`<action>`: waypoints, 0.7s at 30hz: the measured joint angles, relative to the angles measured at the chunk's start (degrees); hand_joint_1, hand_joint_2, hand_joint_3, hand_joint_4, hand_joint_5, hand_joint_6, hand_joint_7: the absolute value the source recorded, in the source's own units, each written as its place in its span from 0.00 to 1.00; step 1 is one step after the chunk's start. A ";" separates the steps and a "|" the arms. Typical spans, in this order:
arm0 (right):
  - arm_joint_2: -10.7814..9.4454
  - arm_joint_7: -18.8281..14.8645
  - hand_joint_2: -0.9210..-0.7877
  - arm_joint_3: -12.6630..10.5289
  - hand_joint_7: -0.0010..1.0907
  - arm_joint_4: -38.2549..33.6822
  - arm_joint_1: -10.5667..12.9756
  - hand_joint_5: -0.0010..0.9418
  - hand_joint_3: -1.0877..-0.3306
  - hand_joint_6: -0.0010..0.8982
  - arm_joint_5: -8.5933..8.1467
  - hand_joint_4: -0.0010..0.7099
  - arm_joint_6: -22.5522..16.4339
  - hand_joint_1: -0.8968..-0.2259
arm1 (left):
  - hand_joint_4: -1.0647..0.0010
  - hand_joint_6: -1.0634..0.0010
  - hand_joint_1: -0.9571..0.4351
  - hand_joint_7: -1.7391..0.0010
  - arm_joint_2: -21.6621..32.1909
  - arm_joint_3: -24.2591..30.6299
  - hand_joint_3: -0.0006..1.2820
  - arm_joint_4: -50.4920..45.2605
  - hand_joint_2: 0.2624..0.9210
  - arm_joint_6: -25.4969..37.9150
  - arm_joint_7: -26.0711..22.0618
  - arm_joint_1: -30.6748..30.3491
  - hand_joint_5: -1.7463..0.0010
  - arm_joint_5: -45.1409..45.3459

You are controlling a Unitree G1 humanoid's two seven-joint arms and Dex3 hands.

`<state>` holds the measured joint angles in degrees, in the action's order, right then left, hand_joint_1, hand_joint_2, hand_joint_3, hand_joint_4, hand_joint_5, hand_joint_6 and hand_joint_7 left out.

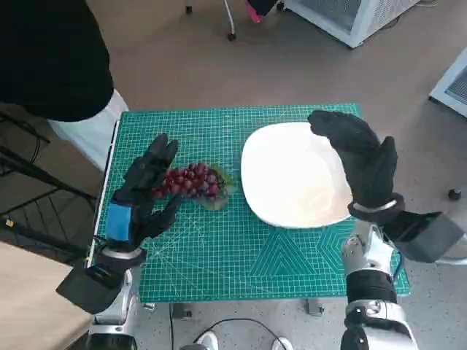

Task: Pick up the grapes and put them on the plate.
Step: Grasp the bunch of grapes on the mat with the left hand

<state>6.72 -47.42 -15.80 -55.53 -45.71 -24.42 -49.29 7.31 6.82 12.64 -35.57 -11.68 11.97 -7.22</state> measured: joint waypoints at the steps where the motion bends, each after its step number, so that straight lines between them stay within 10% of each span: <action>1: 0.00 -0.01 0.00 -0.01 0.00 0.00 0.00 0.00 0.65 0.48 -0.01 0.49 0.00 0.48 | 0.61 0.60 0.48 0.96 0.00 0.00 0.26 0.00 1.00 0.02 -0.01 0.00 1.00 0.00; 21: 0.11 -0.71 0.00 -0.85 0.00 -0.78 0.00 0.00 0.65 0.48 -0.10 0.48 -0.04 0.47 | 0.61 0.60 0.49 0.97 -0.91 -0.39 0.26 0.00 1.00 0.17 -0.06 0.00 1.00 0.00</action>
<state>6.83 -48.13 -16.65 -56.31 -45.72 -24.52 -49.33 6.40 6.43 12.64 -35.40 -11.75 11.96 -7.23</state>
